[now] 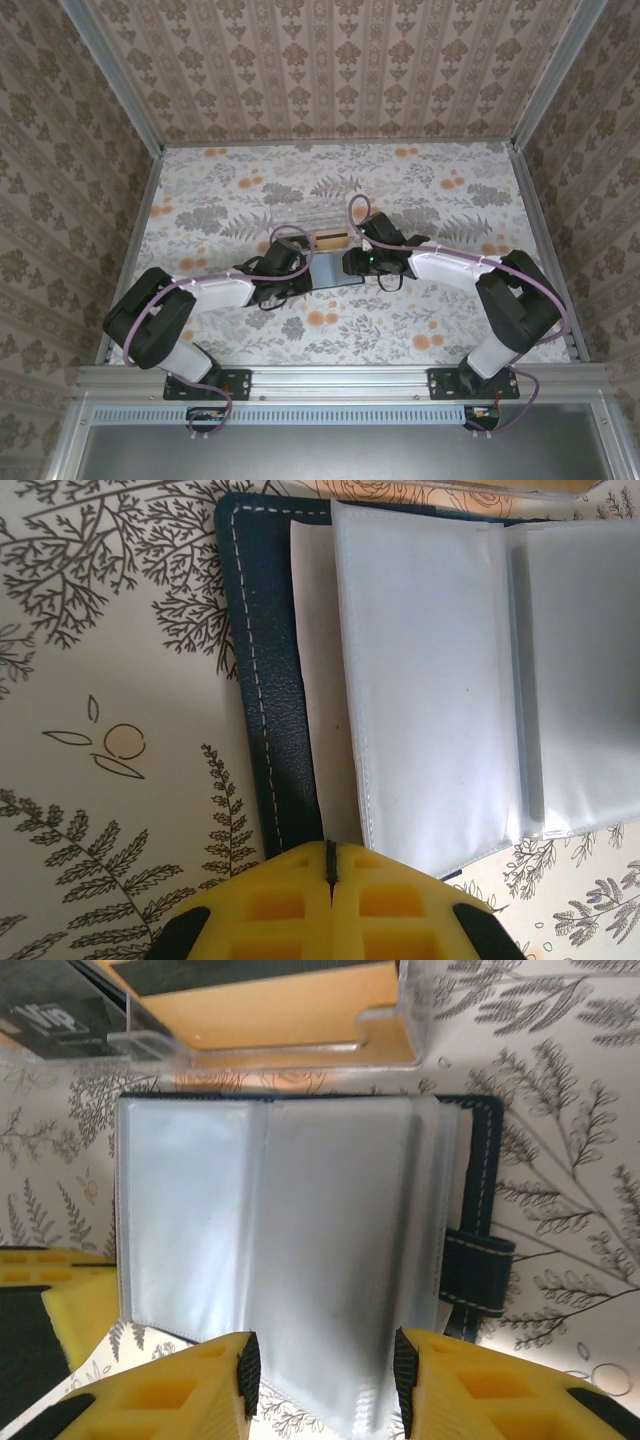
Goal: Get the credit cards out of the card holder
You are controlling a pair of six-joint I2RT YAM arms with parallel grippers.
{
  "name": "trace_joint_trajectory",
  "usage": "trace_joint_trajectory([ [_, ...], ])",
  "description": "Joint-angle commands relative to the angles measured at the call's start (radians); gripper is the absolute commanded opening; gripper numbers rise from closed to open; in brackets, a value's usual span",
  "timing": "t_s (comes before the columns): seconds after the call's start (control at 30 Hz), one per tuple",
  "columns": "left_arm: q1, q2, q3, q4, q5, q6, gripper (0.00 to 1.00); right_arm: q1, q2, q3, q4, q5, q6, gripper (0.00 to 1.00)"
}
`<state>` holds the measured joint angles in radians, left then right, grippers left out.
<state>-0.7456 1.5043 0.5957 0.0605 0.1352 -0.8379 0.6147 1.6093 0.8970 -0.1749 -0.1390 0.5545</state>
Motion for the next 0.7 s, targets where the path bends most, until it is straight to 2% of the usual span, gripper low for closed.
trace_joint_trajectory([
  [0.0, -0.006, -0.003, -0.005, 0.013, 0.005, -0.01, 0.0, 0.018, 0.011, 0.035, -0.055, 0.051, -0.027, 0.44],
  [0.5, -0.005, -0.004, -0.002, 0.006, 0.004, -0.009, 0.0, 0.028, 0.092, 0.05, -0.068, 0.1, -0.049, 0.43],
  [0.67, -0.006, -0.003, -0.002, 0.007, 0.005, -0.009, 0.0, 0.032, 0.108, 0.046, -0.045, 0.059, -0.044, 0.43],
])
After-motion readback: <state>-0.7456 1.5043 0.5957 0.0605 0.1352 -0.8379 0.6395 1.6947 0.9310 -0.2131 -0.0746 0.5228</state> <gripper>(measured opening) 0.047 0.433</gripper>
